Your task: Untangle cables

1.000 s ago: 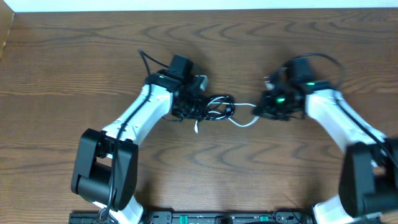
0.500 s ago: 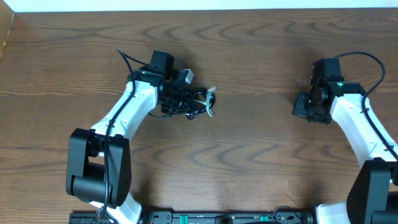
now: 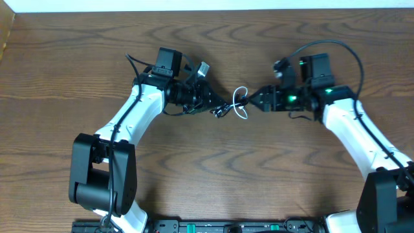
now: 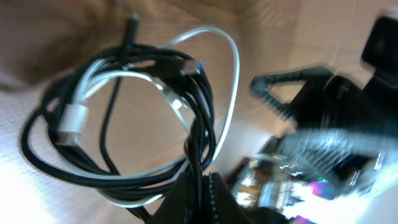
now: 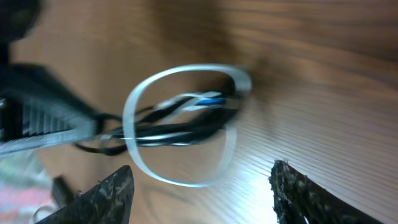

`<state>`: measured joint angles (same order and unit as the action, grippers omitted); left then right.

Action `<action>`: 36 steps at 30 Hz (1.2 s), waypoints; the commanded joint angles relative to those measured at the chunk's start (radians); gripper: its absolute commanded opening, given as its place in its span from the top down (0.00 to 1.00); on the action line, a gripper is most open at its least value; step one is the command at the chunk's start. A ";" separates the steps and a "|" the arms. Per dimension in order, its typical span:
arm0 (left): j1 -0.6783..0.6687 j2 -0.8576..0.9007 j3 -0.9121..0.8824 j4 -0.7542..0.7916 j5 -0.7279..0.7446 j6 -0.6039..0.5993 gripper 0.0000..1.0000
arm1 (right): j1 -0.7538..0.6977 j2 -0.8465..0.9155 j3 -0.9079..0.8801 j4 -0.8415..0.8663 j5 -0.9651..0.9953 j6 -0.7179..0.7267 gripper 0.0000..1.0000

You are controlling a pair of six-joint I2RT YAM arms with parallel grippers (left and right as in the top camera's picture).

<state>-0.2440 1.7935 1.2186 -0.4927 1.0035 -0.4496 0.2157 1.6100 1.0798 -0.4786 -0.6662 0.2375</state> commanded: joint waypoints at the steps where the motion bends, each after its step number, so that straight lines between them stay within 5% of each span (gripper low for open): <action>1: 0.002 0.007 -0.001 0.011 0.063 -0.323 0.93 | 0.050 0.002 0.004 0.018 -0.053 0.019 0.33; 12: 0.002 0.007 -0.001 0.031 0.147 -0.755 0.93 | 0.097 0.014 0.004 0.016 0.128 -0.123 0.34; 21: 0.002 0.007 -0.001 0.031 0.228 -0.985 0.93 | 0.122 0.072 0.004 0.071 0.154 -0.155 0.43; 36: 0.002 0.007 -0.001 0.032 0.246 -1.053 0.92 | 0.163 0.149 0.004 0.167 0.166 -0.173 0.53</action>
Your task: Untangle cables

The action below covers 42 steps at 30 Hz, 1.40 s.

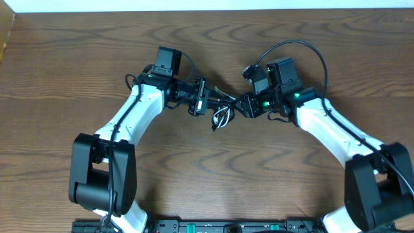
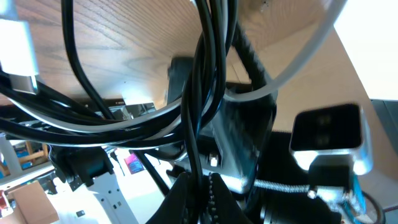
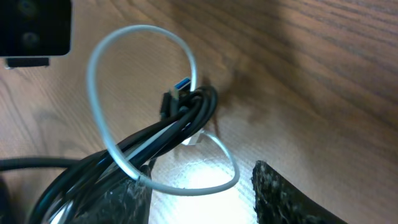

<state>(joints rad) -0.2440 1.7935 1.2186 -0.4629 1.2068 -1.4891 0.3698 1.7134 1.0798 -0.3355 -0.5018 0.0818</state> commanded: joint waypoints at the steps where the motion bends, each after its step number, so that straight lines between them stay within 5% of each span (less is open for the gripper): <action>1: 0.002 0.007 -0.001 0.002 0.043 -0.013 0.93 | 0.010 0.070 0.004 0.060 0.002 -0.017 0.55; 8: 0.002 0.007 -0.001 0.002 0.043 -0.013 0.93 | 0.010 0.097 0.004 0.179 0.002 -0.020 0.63; 12: 0.002 0.007 -0.001 0.002 0.042 -0.002 0.93 | 0.000 0.097 0.004 0.211 0.002 -0.020 0.99; 14: 0.002 0.007 -0.001 0.002 0.039 0.070 0.93 | -0.016 0.096 0.005 0.215 0.002 -0.019 0.99; 25: 0.000 0.007 -0.001 -0.003 0.014 1.028 0.93 | -0.142 0.095 0.005 0.239 -0.186 0.150 0.99; 28: 0.001 0.007 -0.001 -0.010 0.021 1.099 0.93 | -0.142 0.095 0.005 0.235 -0.257 0.130 0.99; 34: 0.006 0.007 -0.001 -0.011 0.024 1.070 0.92 | -0.182 0.083 0.005 0.163 -0.326 0.084 0.62; 42: 0.008 0.007 -0.001 -0.009 0.198 0.864 0.92 | -0.261 0.065 0.005 -0.007 -0.621 -0.323 0.46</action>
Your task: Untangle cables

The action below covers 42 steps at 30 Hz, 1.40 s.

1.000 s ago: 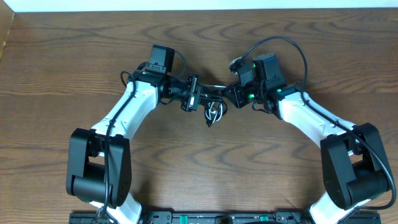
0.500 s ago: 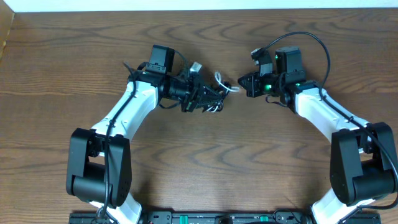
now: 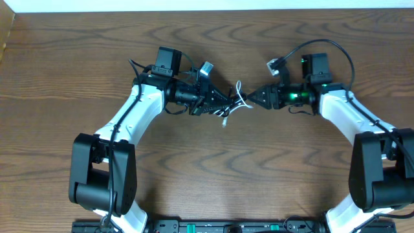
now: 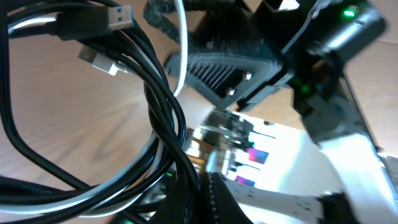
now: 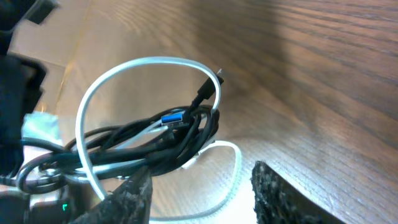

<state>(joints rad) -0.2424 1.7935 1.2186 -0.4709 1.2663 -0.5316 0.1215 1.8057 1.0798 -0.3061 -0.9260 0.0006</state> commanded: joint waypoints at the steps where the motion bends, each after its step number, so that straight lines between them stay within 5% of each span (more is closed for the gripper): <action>1: 0.006 0.007 -0.001 -0.001 0.164 -0.108 0.93 | -0.012 -0.027 0.005 -0.046 -0.216 -0.273 0.44; 8: 0.006 0.007 -0.001 -0.002 0.302 -0.171 0.92 | 0.008 -0.027 0.005 -0.084 -0.309 -0.436 0.43; 31: 0.007 0.007 -0.001 0.017 0.127 -0.203 0.92 | -0.085 -0.027 0.006 -0.212 -0.174 -0.293 0.37; 36: 0.007 0.007 -0.001 0.017 0.109 -0.296 0.93 | -0.077 -0.027 0.006 -0.219 -0.354 -0.450 0.36; 42: 0.006 0.007 -0.001 0.017 0.111 -0.398 0.93 | -0.014 -0.027 0.005 -0.218 -0.332 -0.515 0.35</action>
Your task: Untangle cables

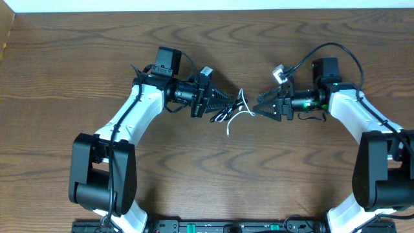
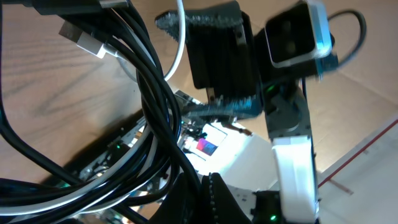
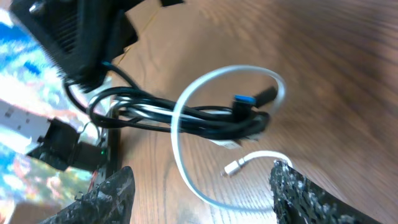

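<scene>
A tangle of black cables [image 1: 221,106] with a white cable [image 1: 237,115] looped through it hangs between the two arms over the table. My left gripper [image 1: 215,103] is shut on the black strands [image 2: 163,118], which run straight into its jaws [image 2: 200,186]. The white cable [image 2: 181,50] curves past on top. My right gripper [image 1: 261,109] stands open just right of the tangle, touching nothing. In the right wrist view the bundle [image 3: 186,116] shows a blue USB plug [image 3: 245,99], and the white cable's small plug [image 3: 234,167] lies loose between the fingers [image 3: 113,194].
The brown wooden table [image 1: 213,175] spreads out around both arms. A black cable [image 1: 323,48] arcs over the right arm's wrist; it is the arm's own lead.
My right gripper has drawn back a little to the right, still open. The white cable's loose end now trails lower, below the bundle. The left gripper keeps its hold.
First my left gripper held the bundle with the open right gripper facing the white loop. Then the right gripper was pressed close to the bundle. Later it stood back to the right, and now farther, with the white end hanging freer.
</scene>
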`<state>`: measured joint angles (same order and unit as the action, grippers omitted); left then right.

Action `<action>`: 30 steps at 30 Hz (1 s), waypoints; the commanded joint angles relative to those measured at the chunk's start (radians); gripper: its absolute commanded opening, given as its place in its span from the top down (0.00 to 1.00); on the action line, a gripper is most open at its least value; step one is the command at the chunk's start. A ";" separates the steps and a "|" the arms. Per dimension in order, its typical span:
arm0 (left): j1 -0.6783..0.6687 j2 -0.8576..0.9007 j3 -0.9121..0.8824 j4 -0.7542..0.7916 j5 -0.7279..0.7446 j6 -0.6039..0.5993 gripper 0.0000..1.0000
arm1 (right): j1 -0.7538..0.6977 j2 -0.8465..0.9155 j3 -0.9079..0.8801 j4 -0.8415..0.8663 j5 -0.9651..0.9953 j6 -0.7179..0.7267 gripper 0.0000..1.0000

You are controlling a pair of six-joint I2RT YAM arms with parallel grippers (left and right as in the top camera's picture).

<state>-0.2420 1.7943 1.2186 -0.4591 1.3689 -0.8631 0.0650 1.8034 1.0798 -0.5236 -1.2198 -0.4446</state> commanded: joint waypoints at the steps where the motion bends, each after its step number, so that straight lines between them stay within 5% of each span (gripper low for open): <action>1: 0.006 0.006 -0.001 0.005 0.010 -0.067 0.93 | 0.060 -0.025 0.005 0.000 -0.020 -0.070 0.35; 7: 0.006 0.006 -0.001 0.005 0.010 -0.067 0.92 | 0.156 -0.025 0.005 0.003 0.128 -0.064 0.47; 16: 0.006 0.006 -0.001 0.006 0.006 -0.021 0.93 | 0.115 -0.026 0.007 0.060 0.230 0.154 0.98; 24: 0.005 0.006 -0.002 0.005 -0.168 0.240 0.93 | -0.041 -0.061 0.010 0.102 0.121 0.389 0.99; 30: 0.005 0.006 -0.001 -0.003 -0.109 0.555 0.93 | -0.121 -0.089 0.010 0.095 0.249 0.542 0.99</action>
<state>-0.2420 1.7943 1.2186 -0.4622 1.2316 -0.5312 -0.0326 1.7447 1.0798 -0.4252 -1.0344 -0.0319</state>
